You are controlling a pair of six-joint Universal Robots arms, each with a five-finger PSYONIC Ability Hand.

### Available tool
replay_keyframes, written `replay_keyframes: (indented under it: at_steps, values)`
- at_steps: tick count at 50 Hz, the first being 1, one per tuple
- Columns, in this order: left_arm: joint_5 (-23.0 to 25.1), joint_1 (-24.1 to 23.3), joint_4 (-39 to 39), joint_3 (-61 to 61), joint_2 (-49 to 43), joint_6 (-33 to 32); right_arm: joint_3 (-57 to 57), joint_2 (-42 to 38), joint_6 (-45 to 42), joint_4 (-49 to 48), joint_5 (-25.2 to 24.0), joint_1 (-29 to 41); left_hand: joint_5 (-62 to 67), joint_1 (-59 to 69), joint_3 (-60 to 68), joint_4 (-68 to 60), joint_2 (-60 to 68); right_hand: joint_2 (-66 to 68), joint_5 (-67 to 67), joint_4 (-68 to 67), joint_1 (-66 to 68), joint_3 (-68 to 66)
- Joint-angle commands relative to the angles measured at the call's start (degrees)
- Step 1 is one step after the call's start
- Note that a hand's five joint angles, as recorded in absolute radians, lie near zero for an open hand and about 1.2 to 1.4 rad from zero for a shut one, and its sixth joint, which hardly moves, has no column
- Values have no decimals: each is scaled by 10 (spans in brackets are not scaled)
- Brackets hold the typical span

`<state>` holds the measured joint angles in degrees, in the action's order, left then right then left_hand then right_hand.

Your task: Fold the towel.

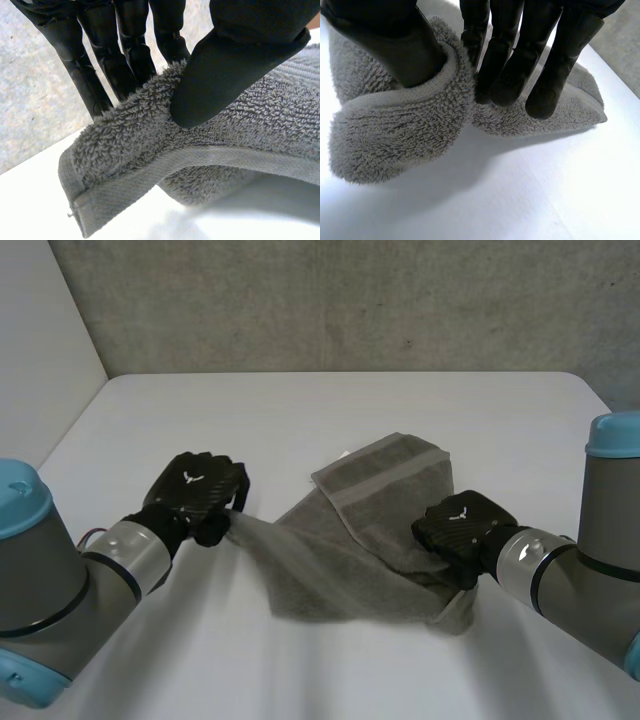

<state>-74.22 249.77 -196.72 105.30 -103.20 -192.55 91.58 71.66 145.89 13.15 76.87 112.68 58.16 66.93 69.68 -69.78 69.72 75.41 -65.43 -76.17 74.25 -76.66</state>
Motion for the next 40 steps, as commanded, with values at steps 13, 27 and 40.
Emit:
replay_keyframes:
  at_steps: [13, 27, 40]
  values:
    - [-39, 71, 20, -141, 36, 33, -46, 66, 455, -188, -36, 70, 118, 131, 103, -102, 103, 46, -46, -38, 57, -33]
    - [-45, 78, 42, -255, -138, 34, -120, -54, 321, -80, 62, 206, 118, 131, 103, -102, 103, -654, 654, 662, -643, 667]
    - [-48, 107, 59, -206, -85, -17, -167, 7, 241, -61, -36, 108, -520, -508, -535, 536, -536, -654, 654, 662, -643, 667]
